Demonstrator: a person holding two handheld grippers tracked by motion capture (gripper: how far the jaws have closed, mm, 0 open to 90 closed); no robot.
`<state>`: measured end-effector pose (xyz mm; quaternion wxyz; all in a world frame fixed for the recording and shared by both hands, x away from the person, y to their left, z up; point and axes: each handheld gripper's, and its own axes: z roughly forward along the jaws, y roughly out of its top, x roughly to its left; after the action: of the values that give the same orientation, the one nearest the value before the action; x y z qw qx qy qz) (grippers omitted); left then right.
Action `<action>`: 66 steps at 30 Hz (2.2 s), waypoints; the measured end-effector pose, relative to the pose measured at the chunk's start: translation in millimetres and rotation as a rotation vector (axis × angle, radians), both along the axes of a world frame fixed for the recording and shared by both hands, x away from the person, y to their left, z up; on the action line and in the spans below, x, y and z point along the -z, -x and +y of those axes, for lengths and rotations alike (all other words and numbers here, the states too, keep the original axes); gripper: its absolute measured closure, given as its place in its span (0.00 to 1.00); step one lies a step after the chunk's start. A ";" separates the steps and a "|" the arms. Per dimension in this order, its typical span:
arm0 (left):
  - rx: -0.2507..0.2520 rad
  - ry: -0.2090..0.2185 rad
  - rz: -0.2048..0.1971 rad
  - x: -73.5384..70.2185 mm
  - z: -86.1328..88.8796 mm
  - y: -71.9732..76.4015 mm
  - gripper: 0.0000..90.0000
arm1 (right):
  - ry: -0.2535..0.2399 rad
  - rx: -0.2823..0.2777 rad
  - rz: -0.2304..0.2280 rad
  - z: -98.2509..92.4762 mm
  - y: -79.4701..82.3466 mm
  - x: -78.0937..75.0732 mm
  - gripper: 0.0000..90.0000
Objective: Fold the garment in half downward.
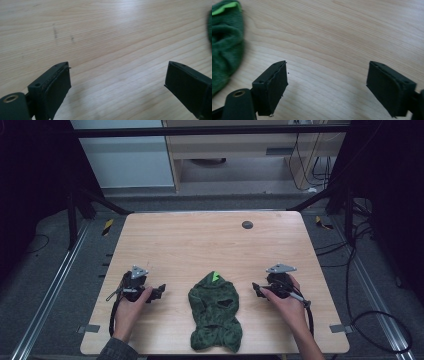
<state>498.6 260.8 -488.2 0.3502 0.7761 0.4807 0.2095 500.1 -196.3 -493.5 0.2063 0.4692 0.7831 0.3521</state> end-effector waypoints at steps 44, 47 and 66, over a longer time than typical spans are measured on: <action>0.320 -0.058 0.091 -22.8 -97.4 -15.0 0.29 | 0.015 -0.328 0.172 87.6 -17.6 -3.8 0.72; 0.326 -0.066 0.105 -18.9 -97.4 -15.5 0.32 | 0.014 -0.338 0.171 89.0 -17.1 -3.1 0.77; 0.396 -0.077 0.181 -2.2 -103.5 -11.6 0.53 | 0.005 -0.342 0.171 89.1 -17.3 -2.3 0.82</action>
<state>510.2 157.3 -486.0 0.3101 0.8838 0.3399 0.0845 517.4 -107.3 -491.3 0.0774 0.3568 0.8672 0.3388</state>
